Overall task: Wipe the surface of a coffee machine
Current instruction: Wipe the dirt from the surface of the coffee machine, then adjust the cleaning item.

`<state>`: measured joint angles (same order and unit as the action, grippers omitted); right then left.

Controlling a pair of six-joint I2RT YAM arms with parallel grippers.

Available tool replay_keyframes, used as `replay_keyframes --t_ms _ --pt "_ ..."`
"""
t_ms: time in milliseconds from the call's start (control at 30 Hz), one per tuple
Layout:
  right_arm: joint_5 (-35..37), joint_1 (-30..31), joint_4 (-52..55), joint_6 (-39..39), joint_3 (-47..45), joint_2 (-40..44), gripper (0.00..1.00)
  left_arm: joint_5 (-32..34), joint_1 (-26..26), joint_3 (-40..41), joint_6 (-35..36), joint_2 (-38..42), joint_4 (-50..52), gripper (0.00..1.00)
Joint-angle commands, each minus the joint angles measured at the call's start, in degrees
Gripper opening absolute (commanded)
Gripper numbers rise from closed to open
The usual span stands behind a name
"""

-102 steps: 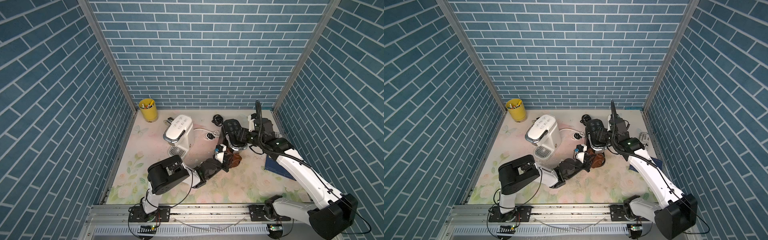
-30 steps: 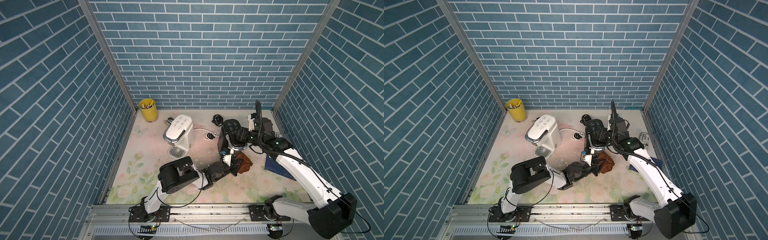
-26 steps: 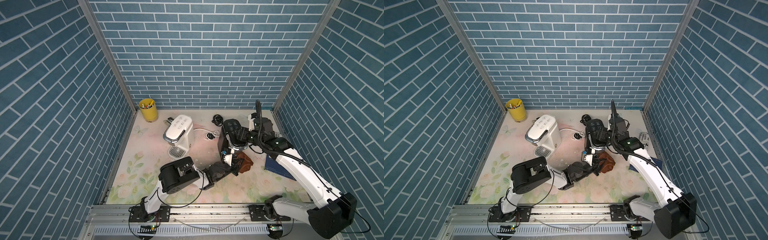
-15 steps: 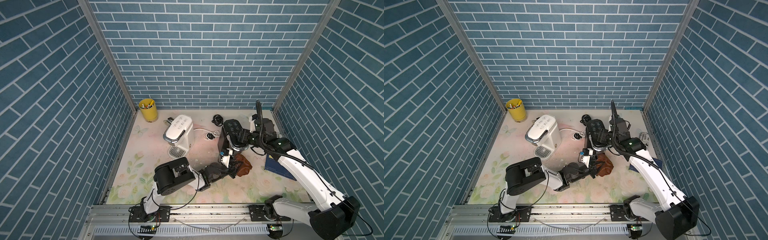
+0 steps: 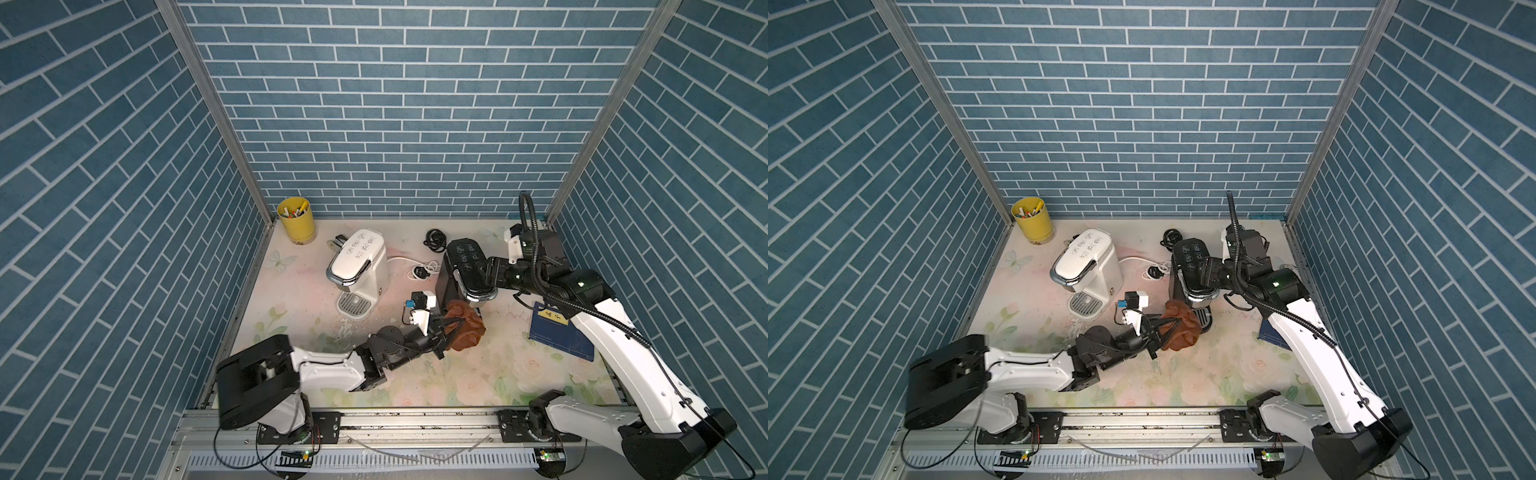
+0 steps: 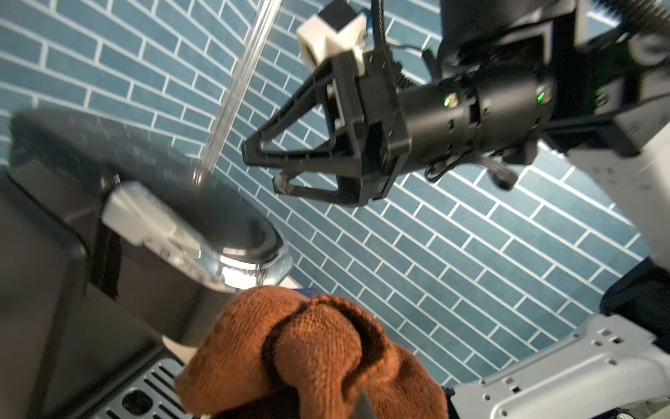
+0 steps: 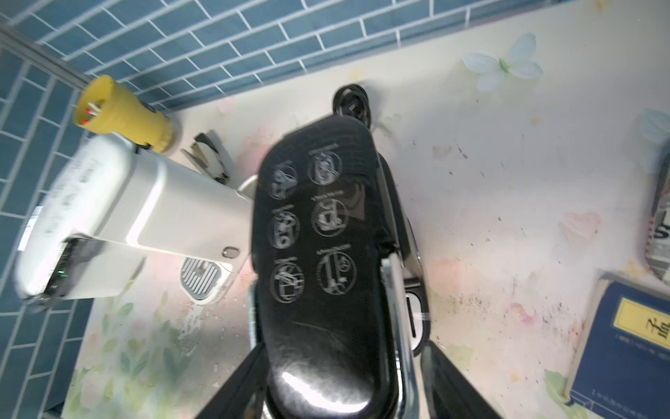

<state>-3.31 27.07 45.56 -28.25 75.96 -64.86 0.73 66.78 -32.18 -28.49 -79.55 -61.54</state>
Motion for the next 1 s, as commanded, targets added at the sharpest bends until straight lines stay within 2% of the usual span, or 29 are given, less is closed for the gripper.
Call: replay_keyframes --t_ms 0,67,233,300,400,567,667,867,967 --pt "-8.2 0.9 -1.2 2.9 5.4 2.0 0.67 7.0 0.1 -3.1 16.5 8.7 18.2 0.00" --pt "-12.6 1.9 -4.3 2.3 5.9 2.0 0.69 9.5 -0.7 -4.9 24.8 11.8 23.2 0.00" --pt "-27.1 5.7 -12.9 -0.7 5.9 -0.5 0.73 8.6 -4.7 -11.6 38.5 16.2 34.0 0.00" --pt "-31.7 7.7 -15.6 -1.8 5.9 -1.8 0.74 6.9 -7.6 -13.4 37.9 17.3 35.6 0.00" --pt "-34.4 9.6 -18.9 -4.0 5.4 -2.5 0.77 1.8 -11.2 -15.5 37.8 19.3 38.3 0.00" --pt "-38.2 10.9 -18.8 -5.2 6.5 -4.0 0.82 -3.2 -11.3 -10.5 49.5 22.9 31.2 0.00" --pt "-42.7 11.4 -17.5 -6.2 7.6 -5.6 0.87 -4.9 -11.3 -10.4 53.0 25.2 33.2 0.00" --pt "-45.3 13.5 -13.0 -6.0 10.5 -8.7 0.88 -13.5 -11.3 -12.6 57.9 26.7 38.2 0.00" --pt "-46.8 15.4 -9.7 -4.3 12.1 -10.4 0.88 -12.9 -11.3 -12.6 58.5 27.0 38.4 0.00"
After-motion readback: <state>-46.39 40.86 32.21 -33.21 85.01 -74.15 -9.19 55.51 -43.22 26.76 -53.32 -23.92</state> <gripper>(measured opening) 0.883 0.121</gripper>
